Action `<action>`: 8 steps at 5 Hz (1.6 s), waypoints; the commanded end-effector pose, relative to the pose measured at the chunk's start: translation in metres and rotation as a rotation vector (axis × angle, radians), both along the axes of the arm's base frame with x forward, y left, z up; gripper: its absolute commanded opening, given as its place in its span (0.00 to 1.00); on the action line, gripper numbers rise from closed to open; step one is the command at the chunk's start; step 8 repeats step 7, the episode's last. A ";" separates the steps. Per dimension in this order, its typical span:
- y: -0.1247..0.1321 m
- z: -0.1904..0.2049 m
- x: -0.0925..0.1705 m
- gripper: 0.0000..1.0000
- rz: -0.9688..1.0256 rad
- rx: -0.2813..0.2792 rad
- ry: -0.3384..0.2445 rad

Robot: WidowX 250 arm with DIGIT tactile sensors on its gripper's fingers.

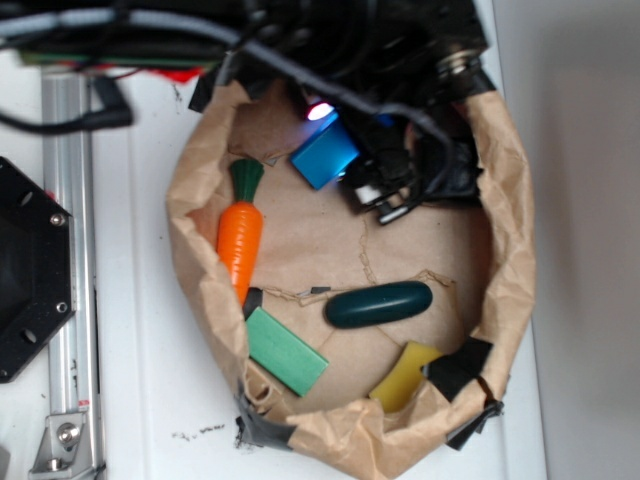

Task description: Grab the blue block.

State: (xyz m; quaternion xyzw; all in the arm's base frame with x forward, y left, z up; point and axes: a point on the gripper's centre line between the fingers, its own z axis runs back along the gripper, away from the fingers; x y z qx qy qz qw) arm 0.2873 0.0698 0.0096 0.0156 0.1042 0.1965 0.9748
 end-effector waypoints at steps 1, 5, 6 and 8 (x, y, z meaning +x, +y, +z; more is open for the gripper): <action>-0.007 -0.001 -0.006 0.00 -0.055 0.015 -0.029; -0.040 0.163 -0.078 0.00 -0.472 0.065 -0.187; -0.028 0.174 -0.086 0.00 -0.501 0.053 -0.200; -0.035 0.142 -0.036 0.00 -0.490 0.019 -0.195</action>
